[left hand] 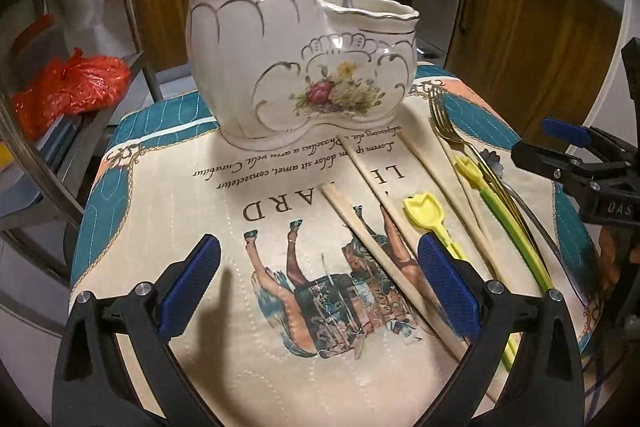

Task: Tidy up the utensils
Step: 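Grasp another chopstick with left tool while right grasps a gold fork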

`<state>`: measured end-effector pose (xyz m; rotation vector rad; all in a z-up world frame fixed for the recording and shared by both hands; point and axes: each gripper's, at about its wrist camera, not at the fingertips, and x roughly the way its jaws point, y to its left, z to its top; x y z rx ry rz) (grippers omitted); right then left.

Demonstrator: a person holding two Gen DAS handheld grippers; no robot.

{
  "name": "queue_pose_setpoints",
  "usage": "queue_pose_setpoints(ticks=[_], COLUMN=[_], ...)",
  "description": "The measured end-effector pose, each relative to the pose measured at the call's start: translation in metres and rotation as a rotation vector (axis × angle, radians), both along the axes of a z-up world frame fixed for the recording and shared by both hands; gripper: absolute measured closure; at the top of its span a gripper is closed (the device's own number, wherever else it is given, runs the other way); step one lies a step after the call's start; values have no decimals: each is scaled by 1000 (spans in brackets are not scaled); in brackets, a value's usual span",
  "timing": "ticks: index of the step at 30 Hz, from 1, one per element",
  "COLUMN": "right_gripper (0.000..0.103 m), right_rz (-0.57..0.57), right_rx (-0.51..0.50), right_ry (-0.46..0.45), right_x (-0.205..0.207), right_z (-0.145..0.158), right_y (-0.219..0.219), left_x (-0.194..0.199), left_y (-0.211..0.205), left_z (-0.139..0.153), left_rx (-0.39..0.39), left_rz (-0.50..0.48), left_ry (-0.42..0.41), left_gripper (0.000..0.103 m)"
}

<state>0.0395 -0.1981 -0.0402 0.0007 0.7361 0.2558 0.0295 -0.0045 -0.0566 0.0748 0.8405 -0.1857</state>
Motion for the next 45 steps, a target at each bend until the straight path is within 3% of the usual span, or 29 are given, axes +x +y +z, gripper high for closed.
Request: queue_pose_setpoints(ticks=[2, 7, 9, 12, 14, 21, 29, 31, 40, 45], right_gripper=[18, 57, 65, 73, 76, 78, 88, 96, 98, 98], right_rz=[15, 52, 64, 79, 85, 81, 102, 113, 119, 57], right_rx=[8, -1, 0, 13, 22, 13, -65, -59, 6, -9], right_ry=[17, 34, 44, 61, 77, 116, 104, 98, 55, 16], right_x=[3, 12, 13, 14, 16, 25, 28, 27, 20, 20], right_z=[0, -2, -3, -5, -7, -11, -12, -12, -1, 6], right_y=[5, 20, 23, 25, 26, 29, 42, 43, 34, 20], left_x=[0, -3, -4, -4, -2, 6, 18, 20, 19, 16], left_y=[-1, -11, -15, -17, -15, -19, -20, -18, -8, -2], left_z=[0, 0, -2, -3, -3, -2, 0, 3, 16, 14], left_rx=[-6, -1, -1, 8, 1, 25, 35, 15, 11, 62], left_rz=[2, -33, -47, -49, -41, -49, -75, -91, -131, -162], left_ry=[4, 11, 26, 33, 35, 31, 38, 43, 21, 35], left_gripper=[9, 35, 46, 52, 55, 80, 92, 97, 98, 98])
